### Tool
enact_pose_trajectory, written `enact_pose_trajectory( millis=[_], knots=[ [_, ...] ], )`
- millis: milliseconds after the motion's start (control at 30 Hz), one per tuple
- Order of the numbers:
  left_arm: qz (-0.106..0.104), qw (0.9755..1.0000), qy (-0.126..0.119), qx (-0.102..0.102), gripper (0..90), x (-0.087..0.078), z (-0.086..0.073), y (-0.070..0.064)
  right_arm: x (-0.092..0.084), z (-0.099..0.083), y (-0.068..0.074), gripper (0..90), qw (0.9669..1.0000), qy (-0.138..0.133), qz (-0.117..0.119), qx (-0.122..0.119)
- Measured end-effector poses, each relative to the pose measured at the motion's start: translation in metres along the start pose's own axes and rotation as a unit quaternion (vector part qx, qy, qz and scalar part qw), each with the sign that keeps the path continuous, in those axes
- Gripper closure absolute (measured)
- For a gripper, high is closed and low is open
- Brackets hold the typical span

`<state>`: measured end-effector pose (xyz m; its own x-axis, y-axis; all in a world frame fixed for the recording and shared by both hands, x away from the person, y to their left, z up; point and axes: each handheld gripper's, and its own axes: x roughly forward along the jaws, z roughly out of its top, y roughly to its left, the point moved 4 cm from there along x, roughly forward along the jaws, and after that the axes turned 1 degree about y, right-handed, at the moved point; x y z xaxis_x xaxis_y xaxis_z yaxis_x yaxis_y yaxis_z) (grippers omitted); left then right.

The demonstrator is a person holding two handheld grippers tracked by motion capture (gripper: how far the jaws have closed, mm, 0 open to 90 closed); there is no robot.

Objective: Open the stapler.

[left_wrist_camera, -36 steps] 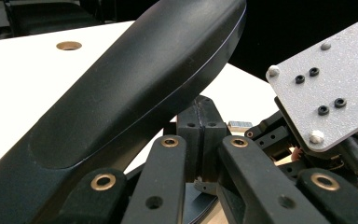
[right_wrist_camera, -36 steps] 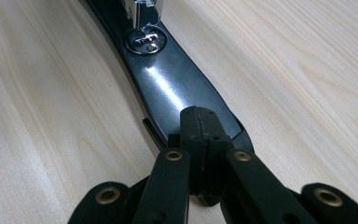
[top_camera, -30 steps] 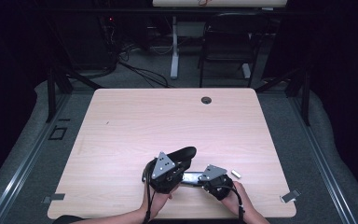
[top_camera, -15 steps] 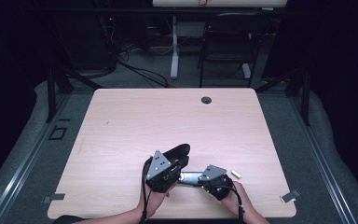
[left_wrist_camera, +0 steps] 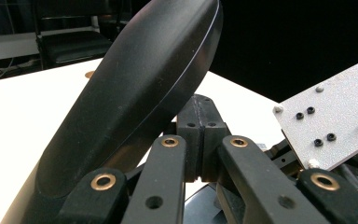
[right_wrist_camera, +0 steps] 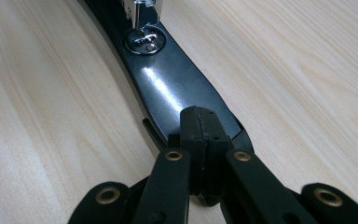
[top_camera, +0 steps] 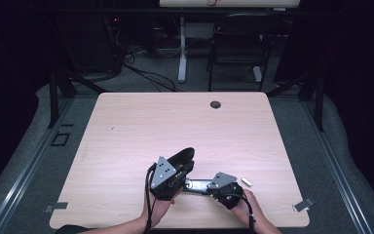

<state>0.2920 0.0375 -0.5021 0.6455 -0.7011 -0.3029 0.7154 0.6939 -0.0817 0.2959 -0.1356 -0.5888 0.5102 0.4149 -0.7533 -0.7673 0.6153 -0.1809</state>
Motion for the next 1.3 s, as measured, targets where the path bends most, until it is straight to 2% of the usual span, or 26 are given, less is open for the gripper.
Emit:
enact_pose_trajectory(
  millis=[67, 200, 400, 800, 900, 1033, 1300],
  knots=[
    [0.003, 1.0, 0.004, -0.003, 89.7, -0.001, 0.0, 0.002, 0.0, 0.0, 0.0, 90.0, 1.0, -0.003, 0.001, 0.0],
    [0.007, 0.9996, 0.013, -0.026, 89.7, -0.004, -0.003, 0.009, 0.0, 0.0, 0.0, 90.0, 1.0, -0.003, 0.0, -0.001],
    [0.013, 0.9997, 0.007, -0.019, 89.7, -0.006, -0.001, 0.012, 0.0, 0.0, 0.0, 90.0, 1.0, -0.004, 0.0, -0.001],
    [0.015, 0.9996, 0.003, -0.022, 89.7, -0.013, 0.001, 0.017, 0.0, 0.0, 0.0, 90.0, 1.0, -0.003, 0.001, -0.001],
    [0.017, 0.9996, -0.001, -0.022, 89.7, -0.014, 0.002, 0.018, 0.0, 0.001, 0.0, 90.0, 1.0, -0.002, -0.001, -0.003],
    [0.022, 0.9996, -0.012, -0.01, 89.7, -0.017, 0.006, 0.019, 0.0, 0.001, 0.0, 90.0, 1.0, -0.004, 0.0, -0.001],
    [0.029, 0.9993, -0.021, -0.012, 89.7, -0.023, 0.009, 0.025, 0.0, 0.001, 0.0, 90.0, 1.0, -0.002, -0.001, -0.002]
  ],
)
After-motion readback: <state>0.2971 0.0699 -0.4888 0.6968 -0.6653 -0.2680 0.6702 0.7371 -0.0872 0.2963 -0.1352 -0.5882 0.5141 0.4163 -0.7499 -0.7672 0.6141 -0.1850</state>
